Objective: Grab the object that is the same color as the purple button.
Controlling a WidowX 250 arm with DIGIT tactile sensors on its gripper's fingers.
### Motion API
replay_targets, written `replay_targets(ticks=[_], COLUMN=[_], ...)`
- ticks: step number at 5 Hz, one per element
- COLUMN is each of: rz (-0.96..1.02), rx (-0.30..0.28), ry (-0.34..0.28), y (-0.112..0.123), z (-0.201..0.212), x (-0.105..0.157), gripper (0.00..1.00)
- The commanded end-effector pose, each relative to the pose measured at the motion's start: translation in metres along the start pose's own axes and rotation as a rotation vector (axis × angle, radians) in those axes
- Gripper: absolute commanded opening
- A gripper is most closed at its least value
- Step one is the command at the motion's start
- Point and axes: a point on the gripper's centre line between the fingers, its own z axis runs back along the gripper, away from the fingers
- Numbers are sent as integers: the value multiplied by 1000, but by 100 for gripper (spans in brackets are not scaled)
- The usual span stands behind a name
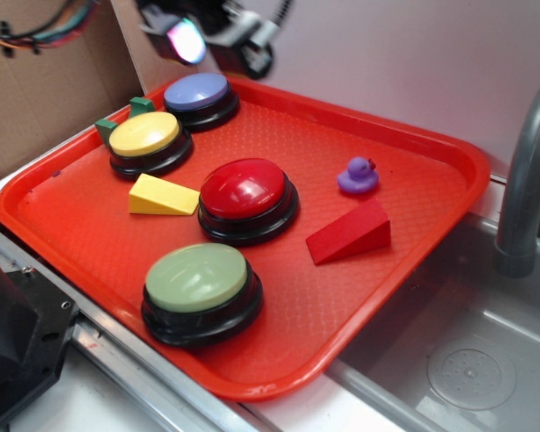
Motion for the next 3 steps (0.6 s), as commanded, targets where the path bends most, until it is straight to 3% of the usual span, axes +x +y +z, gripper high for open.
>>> replay_targets(ticks=[1, 3], rz=[27, 16], rx=[-100, -38], ry=[-33, -20], y=[-14, -23], z=[-53, -101], x=[35, 51], gripper=[100, 100])
